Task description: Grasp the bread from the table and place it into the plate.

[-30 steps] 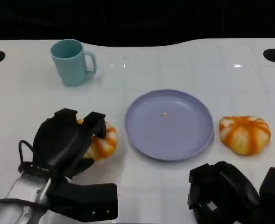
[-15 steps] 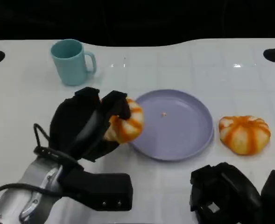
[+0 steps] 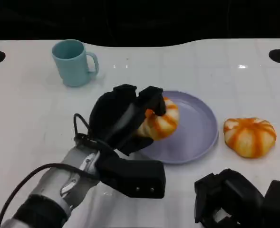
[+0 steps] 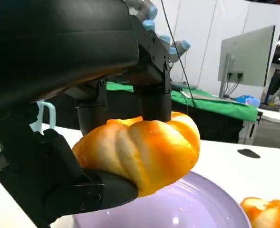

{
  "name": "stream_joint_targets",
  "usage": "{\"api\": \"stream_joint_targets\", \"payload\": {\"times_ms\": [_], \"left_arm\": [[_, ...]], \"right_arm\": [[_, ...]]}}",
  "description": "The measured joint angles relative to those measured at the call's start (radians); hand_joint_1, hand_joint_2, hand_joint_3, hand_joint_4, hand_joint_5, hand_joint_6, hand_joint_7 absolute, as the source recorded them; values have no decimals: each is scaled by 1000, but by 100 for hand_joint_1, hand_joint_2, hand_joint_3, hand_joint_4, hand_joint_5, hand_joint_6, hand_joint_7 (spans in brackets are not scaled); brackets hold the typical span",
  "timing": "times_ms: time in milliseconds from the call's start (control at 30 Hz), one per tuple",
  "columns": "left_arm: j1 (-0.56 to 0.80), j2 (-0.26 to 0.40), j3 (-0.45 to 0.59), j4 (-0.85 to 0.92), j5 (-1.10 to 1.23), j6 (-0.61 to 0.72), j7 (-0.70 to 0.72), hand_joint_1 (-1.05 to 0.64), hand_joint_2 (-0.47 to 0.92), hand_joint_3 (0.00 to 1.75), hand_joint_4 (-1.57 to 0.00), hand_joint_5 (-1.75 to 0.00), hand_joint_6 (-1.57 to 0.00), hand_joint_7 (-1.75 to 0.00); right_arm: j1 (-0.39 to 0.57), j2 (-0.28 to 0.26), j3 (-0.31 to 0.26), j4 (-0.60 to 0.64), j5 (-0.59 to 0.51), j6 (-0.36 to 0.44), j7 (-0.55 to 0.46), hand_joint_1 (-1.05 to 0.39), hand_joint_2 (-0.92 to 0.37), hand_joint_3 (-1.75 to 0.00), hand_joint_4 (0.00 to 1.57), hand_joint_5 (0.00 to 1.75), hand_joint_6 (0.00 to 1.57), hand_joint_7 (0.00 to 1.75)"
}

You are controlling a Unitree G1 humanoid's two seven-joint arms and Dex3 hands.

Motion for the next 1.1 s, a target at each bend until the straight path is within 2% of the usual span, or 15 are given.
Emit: {"api": "stream_joint_targets", "payload": {"times_ms": [267,367,467,500,567,667,733,767,833,900,1100], "left_arm": [[-104,-67,-51,153,14,10,21,-29,20,125,-102,-175,-76,-175],[-137,-90,-69,214,19,16,32,-29,29,121,-101,-175,-75,-175],[-173,-110,-76,278,12,10,35,-33,43,114,-91,-173,-79,-136],[-180,-114,-76,296,4,2,35,-36,49,104,-88,-165,-80,-119],[-188,-120,-78,327,-11,-12,35,-39,54,92,-83,-156,-79,-102],[-197,-121,-93,352,-11,-11,26,-43,62,72,-55,-138,-54,-73],[-199,-120,-110,353,-8,2,-5,-47,75,52,-40,-118,-43,-57],[-200,-119,-117,353,-6,11,-23,-54,85,39,-26,-102,-32,-46],[-205,-112,-133,347,-1,32,-79,-61,90,31,-14,-91,-24,-39],[-207,-102,-147,328,1,56,-143,-72,92,32,-4,-84,-15,-33],[-206,-61,-169,212,18,127,-291,-88,92,34,0,-73,-4,-28]], "right_arm": [[-2,1,0,12,0,-10,3,-105,-18,-112,155,124,157,95],[-1,1,0,11,0,-10,4,-105,-18,-112,155,124,157,95],[-1,3,0,11,3,-10,7,-105,-17,-112,155,124,157,95],[-1,5,0,11,6,-10,7,-105,-17,-112,156,125,157,95],[-1,5,0,11,8,-10,9,-105,-17,-112,156,125,157,96],[-1,6,0,11,10,-10,9,-105,-17,-112,156,125,157,96],[-1,6,0,11,16,-10,11,-105,-16,-113,156,125,157,95],[-1,7,0,11,17,-10,11,-105,-16,-113,156,125,157,95],[0,7,0,11,18,-10,11,-105,-16,-113,156,125,157,95],[0,6,0,11,18,-10,11,-105,-16,-114,156,125,157,95],[0,6,0,9,18,-9,11,-105,-15,-115,157,125,157,96]]}}
